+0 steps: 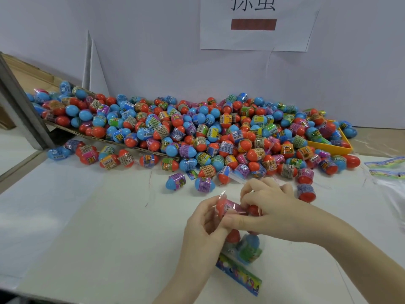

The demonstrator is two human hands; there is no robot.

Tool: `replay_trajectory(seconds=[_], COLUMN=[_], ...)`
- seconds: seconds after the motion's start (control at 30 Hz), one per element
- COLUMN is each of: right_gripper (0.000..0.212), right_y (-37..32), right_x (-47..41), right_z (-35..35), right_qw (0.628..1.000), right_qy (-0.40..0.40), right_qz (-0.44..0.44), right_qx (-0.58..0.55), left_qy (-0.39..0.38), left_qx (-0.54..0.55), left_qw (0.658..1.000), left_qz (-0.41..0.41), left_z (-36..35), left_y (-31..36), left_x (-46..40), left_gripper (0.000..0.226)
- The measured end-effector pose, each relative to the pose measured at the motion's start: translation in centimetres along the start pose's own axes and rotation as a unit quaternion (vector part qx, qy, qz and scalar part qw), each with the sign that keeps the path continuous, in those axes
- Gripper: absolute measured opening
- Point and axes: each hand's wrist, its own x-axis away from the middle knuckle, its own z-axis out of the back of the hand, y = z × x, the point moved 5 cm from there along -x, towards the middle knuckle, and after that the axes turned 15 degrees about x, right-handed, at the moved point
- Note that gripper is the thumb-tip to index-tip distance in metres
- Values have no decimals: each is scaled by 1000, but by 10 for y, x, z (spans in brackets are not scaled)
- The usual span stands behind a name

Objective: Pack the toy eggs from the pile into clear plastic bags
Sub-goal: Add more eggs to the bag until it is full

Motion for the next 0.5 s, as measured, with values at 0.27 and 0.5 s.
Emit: replay_trajectory(seconds=[0.27,0.5], right_gripper=[87,59], right_y=[7,9], right_x=[0,3], right_z=[1,7], right_qw=[987,966], right_qy=[-15,43], right_qz=[-40,-57], right_qx=[-157,-250], left_qy=[-21,-28], left_qx=[-43,-92], left_qw=[998,995], left_qz=[-39,-36], left_z=[1,3], left_y=[13,9], left_x=[0,-2], left_gripper=[41,14])
